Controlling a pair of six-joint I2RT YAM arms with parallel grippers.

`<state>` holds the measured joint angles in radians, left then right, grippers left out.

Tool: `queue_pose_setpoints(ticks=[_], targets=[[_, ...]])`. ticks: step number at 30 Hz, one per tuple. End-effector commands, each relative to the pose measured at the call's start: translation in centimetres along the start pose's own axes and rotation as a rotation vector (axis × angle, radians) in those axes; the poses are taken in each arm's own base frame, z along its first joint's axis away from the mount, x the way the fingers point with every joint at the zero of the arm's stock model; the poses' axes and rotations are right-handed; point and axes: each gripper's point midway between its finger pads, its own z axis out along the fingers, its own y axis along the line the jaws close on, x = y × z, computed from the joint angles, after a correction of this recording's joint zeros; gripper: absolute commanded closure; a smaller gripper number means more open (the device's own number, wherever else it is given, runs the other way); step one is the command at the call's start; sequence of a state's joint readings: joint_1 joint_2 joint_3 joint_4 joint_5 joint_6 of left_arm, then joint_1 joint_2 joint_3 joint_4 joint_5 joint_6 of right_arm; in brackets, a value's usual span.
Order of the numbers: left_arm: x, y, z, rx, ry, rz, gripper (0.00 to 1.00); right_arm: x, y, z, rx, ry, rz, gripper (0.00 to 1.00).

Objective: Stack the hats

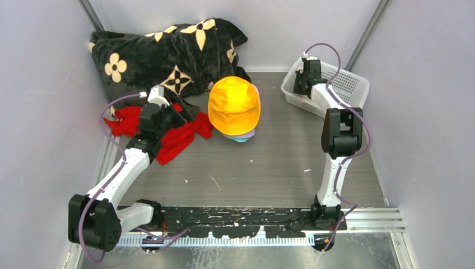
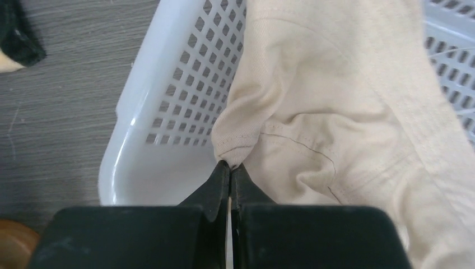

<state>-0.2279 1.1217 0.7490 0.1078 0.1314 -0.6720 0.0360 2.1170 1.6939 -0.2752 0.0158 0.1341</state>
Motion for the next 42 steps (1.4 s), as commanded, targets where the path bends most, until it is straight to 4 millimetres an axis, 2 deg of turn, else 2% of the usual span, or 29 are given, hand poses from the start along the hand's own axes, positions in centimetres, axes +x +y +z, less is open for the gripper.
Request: queue_pose_setpoints(ticks=[1, 4, 7, 10, 14, 20, 24, 27, 30, 34, 42], targets=[[-2.5, -1.9, -0.4, 0.055, -0.078, 0.018, 0.03, -12.3, 0.9, -10.2, -0.007, -0.377, 0.015, 0.99], [-3.4, -2.7, -0.8, 0.072, -0.101, 0.007, 0.04, -17.7, 1.8, -16.3, -0.039, -0.528, 0.012, 0.99], [-4.4, -3.8, -1.6, 0.113, -0.147, -0.023, 0.14, -21.6, 2.8, -22.0, -0.079, -0.64, 0.002, 0.99], [-5.5, -5.3, -2.5, 0.179, -0.184, -0.048, 0.24, -24.1, 4.3, -27.3, -0.156, -0.72, -0.006, 0.99], [-6.6, -7.8, -3.4, 0.28, -0.203, -0.072, 0.25, -25.3, 6.7, -33.1, -0.307, -0.807, -0.008, 0.99], [-8.5, -11.7, -4.4, 0.457, -0.246, -0.092, 0.22, -24.6, 10.6, -39.8, -0.573, -0.87, -0.017, 0.99], [-9.3, -14.2, -4.1, 0.573, -0.233, -0.118, 0.22, -23.0, 12.4, -43.7, -0.729, -0.875, -0.014, 0.99], [-9.7, -16.4, -4.1, 0.689, -0.218, -0.145, 0.22, -21.5, 13.5, -45.9, -0.829, -0.872, -0.014, 0.99], [-10.3, -18.7, -4.4, 0.802, -0.208, -0.174, 0.21, -20.0, 14.2, -47.3, -0.916, -0.86, -0.007, 0.99], [-9.5, -20.5, -3.1, 0.874, -0.158, -0.194, 0.21, -18.5, 15.3, -48.7, -1.024, -0.841, -0.009, 0.99], [-7.6, -25.1, -0.7, 0.999, -0.064, -0.203, 0.2, -15.7, 17.3, -49.2, -1.132, -0.781, -0.024, 0.99]])
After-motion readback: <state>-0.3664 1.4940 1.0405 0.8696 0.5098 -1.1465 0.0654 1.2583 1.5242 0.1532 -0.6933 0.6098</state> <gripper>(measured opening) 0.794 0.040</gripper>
